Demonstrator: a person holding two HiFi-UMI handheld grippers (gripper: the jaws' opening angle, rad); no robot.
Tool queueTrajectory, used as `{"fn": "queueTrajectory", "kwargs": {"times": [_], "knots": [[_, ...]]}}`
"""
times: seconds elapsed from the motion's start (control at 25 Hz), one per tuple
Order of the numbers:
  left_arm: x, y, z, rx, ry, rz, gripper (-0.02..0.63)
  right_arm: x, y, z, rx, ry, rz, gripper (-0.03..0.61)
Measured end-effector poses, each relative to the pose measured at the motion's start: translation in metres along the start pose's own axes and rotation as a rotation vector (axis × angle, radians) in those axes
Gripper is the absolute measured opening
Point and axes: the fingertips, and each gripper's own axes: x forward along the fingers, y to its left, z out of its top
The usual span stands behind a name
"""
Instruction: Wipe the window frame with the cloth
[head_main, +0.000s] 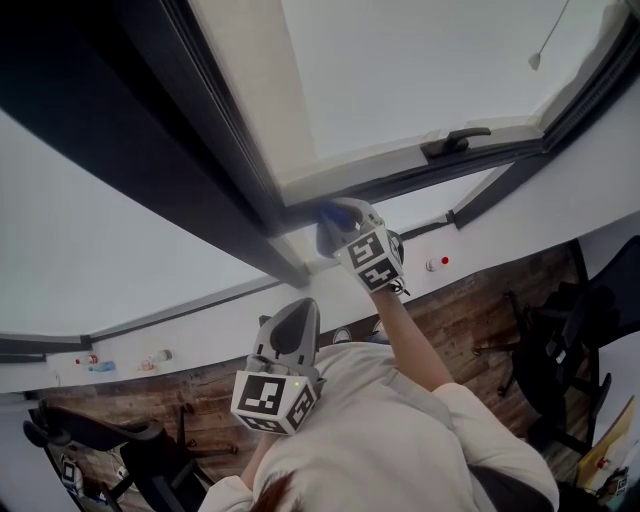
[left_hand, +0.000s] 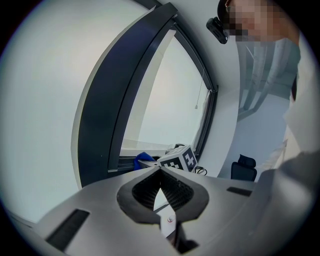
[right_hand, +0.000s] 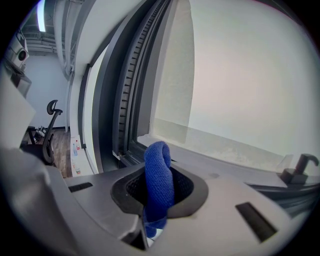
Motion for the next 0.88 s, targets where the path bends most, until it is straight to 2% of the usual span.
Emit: {"fn": "queueTrajectory", "kwargs": {"times": [0.88], "knots": [[0.029,-0.029,0.003,-0.011,-0.014,0.006,0.005,-0.020,-0.043,-0.017,0.014,0.010,-0.007,0.044]]}}
